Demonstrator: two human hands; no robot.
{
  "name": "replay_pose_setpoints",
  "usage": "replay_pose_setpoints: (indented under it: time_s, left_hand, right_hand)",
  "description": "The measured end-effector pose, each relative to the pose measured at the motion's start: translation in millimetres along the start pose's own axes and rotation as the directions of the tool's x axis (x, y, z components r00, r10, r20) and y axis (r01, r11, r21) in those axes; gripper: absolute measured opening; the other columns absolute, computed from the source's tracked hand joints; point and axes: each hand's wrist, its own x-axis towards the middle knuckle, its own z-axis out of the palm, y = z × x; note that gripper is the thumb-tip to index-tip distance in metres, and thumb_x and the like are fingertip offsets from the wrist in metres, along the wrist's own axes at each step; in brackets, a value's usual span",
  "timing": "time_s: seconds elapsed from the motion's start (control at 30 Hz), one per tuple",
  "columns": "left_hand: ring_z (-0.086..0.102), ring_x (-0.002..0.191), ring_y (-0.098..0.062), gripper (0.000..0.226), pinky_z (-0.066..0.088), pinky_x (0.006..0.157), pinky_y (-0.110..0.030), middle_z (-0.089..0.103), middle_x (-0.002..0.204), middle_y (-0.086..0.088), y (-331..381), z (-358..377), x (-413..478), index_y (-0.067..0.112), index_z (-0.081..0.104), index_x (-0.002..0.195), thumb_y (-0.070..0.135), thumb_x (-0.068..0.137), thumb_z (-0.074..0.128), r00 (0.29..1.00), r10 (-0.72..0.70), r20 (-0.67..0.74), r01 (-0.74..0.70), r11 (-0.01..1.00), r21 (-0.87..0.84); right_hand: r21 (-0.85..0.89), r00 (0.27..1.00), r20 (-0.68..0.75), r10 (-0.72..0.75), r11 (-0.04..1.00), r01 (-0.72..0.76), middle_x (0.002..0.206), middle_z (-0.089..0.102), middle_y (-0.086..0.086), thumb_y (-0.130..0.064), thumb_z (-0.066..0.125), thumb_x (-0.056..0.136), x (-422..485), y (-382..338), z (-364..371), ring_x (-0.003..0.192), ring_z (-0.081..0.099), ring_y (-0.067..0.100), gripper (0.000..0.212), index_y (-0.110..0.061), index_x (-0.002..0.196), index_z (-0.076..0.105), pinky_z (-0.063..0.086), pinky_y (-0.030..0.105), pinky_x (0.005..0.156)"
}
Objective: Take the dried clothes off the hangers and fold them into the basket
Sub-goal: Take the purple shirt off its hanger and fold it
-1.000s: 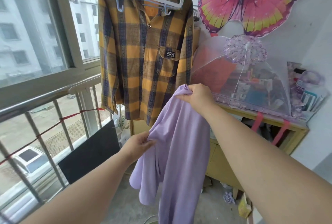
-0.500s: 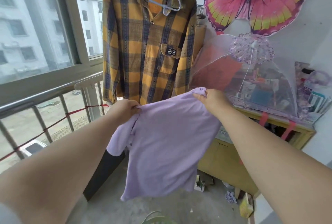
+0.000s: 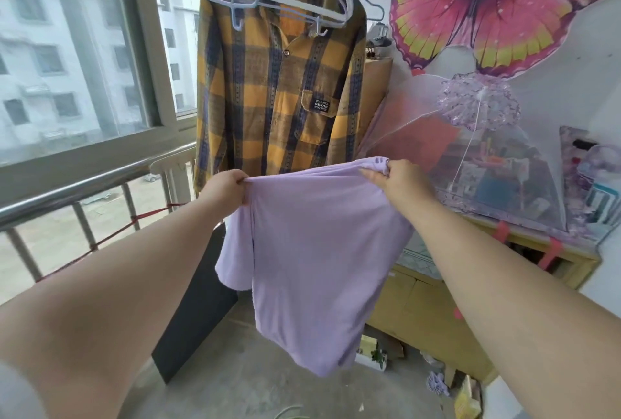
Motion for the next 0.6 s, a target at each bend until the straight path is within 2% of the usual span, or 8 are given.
replay_pose_setpoints:
  time_s: [0.07,0.1,0.13,0.23,0.3,0.4,0.47,0.6]
  left_hand:
    - [0.064,0.083,-0.026,0.026,0.054,0.076,-0.033,0.064,0.089,-0.010,-2.4,-0.6,-1.1,0.009,0.064,0.104,0.005,0.093,0.042,0.998,-0.063,0.031,0.067,0.987,-0.146]
    - [0.062,0.080,-0.023,0.028,0.052,0.073,-0.031,0.062,0.084,-0.008,-3.6,-1.8,-0.8,0.009,0.066,0.104,0.003,0.092,0.041,0.996,-0.074,0.056,0.083,0.980,-0.180]
    - [0.058,0.076,-0.021,0.031,0.048,0.070,-0.029,0.061,0.079,-0.005,-3.7,-3.5,-1.6,0.010,0.067,0.102,0.002,0.089,0.040,0.994,-0.075,0.080,0.089,0.979,-0.186]
    - [0.054,0.081,-0.021,0.031,0.040,0.074,-0.029,0.061,0.080,-0.004,-3.6,-9.3,-4.0,0.013,0.069,0.091,0.006,0.088,0.040,0.991,-0.055,0.122,0.069,0.991,-0.115]
    - [0.052,0.082,-0.021,0.029,0.039,0.073,-0.030,0.059,0.081,-0.005,-1.9,-12.9,-3.9,0.014,0.067,0.086,0.006,0.088,0.039,0.989,-0.059,0.138,0.076,0.990,-0.120]
    - [0.050,0.074,-0.019,0.032,0.041,0.069,-0.029,0.057,0.076,-0.006,3.6,-13.4,-4.7,0.015,0.064,0.076,0.003,0.089,0.038,0.982,-0.049,0.182,0.086,0.976,-0.201]
    - [0.050,0.074,-0.021,0.032,0.044,0.071,-0.031,0.058,0.077,-0.010,12.8,-10.3,-9.6,0.014,0.065,0.076,0.002,0.090,0.039,0.968,-0.043,0.246,0.111,0.957,-0.270]
    - [0.055,0.067,-0.014,0.018,0.047,0.060,-0.019,0.062,0.074,-0.003,36.9,8.7,-20.2,0.012,0.065,0.081,0.004,0.091,0.052,0.920,0.051,0.390,0.069,0.956,-0.286]
  right_hand:
    - [0.079,1.000,0.027,-0.006,0.997,0.004,0.072,0.053,0.007,-0.065,0.055,0.082,-0.6,-5.8,-3.8,0.078,0.052,0.029,0.050,-0.023,0.060,0.041,0.038,0.032,0.068]
    - [0.136,0.998,0.052,-0.038,0.990,0.031,0.066,0.048,0.002,-0.061,0.059,0.083,-2.2,-8.2,-6.3,0.076,0.049,0.027,0.049,-0.023,0.058,0.039,0.036,0.031,0.067]
    - [0.207,0.993,0.083,-0.085,0.976,0.066,0.064,0.048,-0.001,-0.056,0.062,0.083,-4.2,-10.3,-8.8,0.076,0.050,0.026,0.044,-0.022,0.061,0.048,0.037,0.030,0.068]
    - [0.449,0.944,0.240,-0.226,0.888,0.099,0.086,0.070,-0.002,-0.046,0.069,0.082,-13.2,-16.8,-18.0,0.090,0.064,0.023,0.024,-0.022,0.088,0.073,0.048,0.028,0.074]
    - [0.536,0.889,0.341,-0.306,0.840,0.084,0.095,0.073,-0.001,-0.040,0.073,0.079,-16.4,-23.7,-24.3,0.098,0.066,0.023,0.020,-0.024,0.090,0.075,0.053,0.028,0.082]
    - [0.626,0.778,0.460,-0.427,0.778,0.057,0.107,0.072,0.004,-0.040,0.075,0.071,-19.1,-39.4,-28.1,0.104,0.066,0.025,0.035,-0.018,0.098,0.076,0.052,0.038,0.095]
    - [0.666,0.717,0.502,-0.484,0.745,0.037,0.109,0.070,0.007,-0.036,0.075,0.070,-23.5,-55.0,-31.3,0.103,0.065,0.026,0.035,-0.016,0.099,0.075,0.051,0.040,0.097]
    - [0.665,0.686,0.491,-0.537,0.740,0.103,0.105,0.069,0.012,-0.033,0.074,0.078,-28.5,-80.4,-35.6,0.104,0.063,0.029,0.028,-0.014,0.098,0.073,0.049,0.042,0.100]
